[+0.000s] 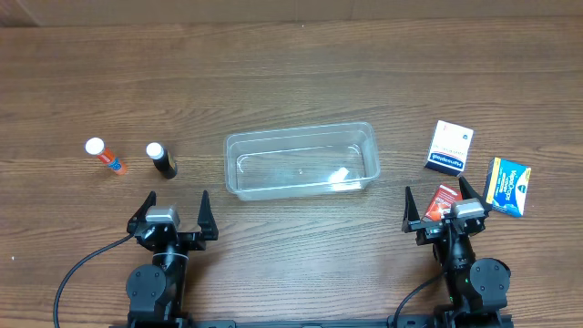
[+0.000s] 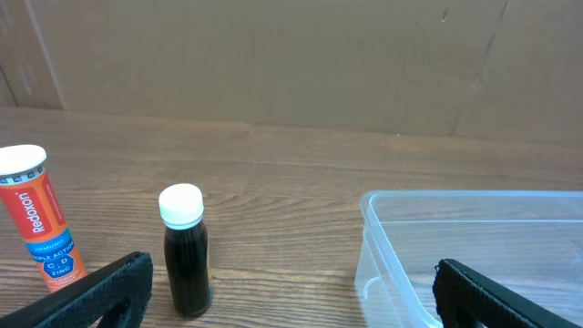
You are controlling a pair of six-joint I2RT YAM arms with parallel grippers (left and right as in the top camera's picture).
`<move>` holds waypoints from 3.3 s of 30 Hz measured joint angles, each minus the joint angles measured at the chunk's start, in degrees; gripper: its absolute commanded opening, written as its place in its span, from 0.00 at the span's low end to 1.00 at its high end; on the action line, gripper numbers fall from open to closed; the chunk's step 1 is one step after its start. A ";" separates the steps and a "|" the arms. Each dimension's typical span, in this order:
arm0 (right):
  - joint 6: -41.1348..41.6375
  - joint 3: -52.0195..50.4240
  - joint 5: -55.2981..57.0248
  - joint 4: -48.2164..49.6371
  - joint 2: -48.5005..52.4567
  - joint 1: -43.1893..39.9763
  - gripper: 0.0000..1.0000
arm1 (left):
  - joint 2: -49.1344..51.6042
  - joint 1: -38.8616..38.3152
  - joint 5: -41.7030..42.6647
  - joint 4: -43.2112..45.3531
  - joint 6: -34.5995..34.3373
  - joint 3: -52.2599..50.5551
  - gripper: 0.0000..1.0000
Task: Pack container
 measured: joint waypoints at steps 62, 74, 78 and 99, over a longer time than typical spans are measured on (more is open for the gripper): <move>20.83 62.07 4.50 -50.12 73.75 -7.13 1.00 | 109.31 11.58 1.44 -58.29 -9.38 85.18 0.56; 20.83 62.07 4.48 -50.16 73.75 -7.13 1.00 | 109.31 11.58 -0.70 -59.10 -9.38 86.16 0.37; 20.83 62.07 4.48 -50.14 73.75 -7.13 1.00 | 109.31 11.58 -0.70 -59.91 -9.40 88.54 0.27; 20.81 62.07 4.50 -50.14 73.75 -7.13 1.00 | 93.15 -13.05 -0.90 -71.45 -17.66 102.38 0.04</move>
